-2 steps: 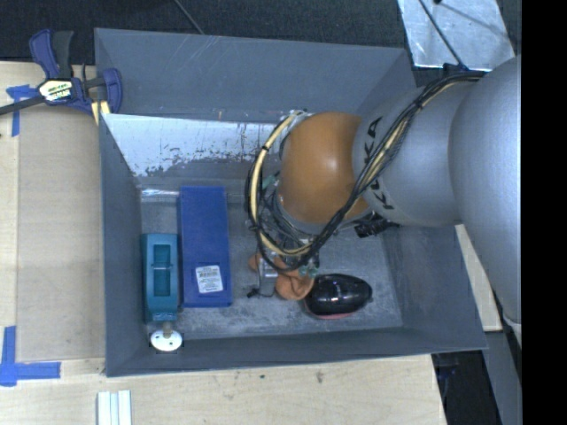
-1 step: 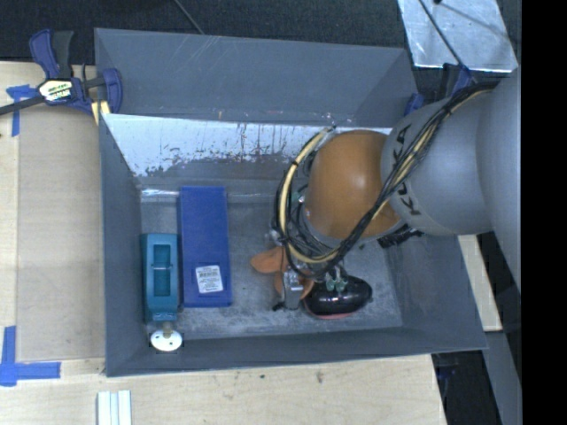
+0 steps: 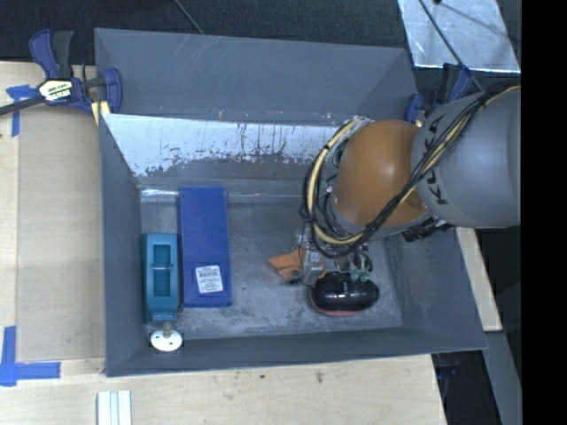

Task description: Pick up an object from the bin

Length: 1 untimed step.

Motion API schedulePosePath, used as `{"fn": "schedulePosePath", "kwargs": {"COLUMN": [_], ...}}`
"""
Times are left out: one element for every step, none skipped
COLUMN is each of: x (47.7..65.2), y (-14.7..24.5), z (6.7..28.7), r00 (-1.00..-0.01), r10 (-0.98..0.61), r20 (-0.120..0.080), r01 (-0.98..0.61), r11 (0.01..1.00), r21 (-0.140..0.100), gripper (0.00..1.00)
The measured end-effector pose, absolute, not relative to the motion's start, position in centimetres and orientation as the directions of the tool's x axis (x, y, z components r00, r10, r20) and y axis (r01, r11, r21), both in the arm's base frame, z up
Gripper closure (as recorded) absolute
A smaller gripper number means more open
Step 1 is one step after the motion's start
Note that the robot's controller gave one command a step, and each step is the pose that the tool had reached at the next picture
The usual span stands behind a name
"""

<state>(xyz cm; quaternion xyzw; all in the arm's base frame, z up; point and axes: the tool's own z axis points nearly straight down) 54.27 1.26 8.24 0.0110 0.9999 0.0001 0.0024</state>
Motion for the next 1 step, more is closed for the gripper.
{"fn": "schedulePosePath", "kwargs": {"x": [54.27], "y": [1.27], "z": [8.24], "r00": [-1.0], "r10": [0.022], "r20": [-0.005], "r01": [0.022], "r11": [1.0], "r21": [0.0], "gripper": [1.0]}}
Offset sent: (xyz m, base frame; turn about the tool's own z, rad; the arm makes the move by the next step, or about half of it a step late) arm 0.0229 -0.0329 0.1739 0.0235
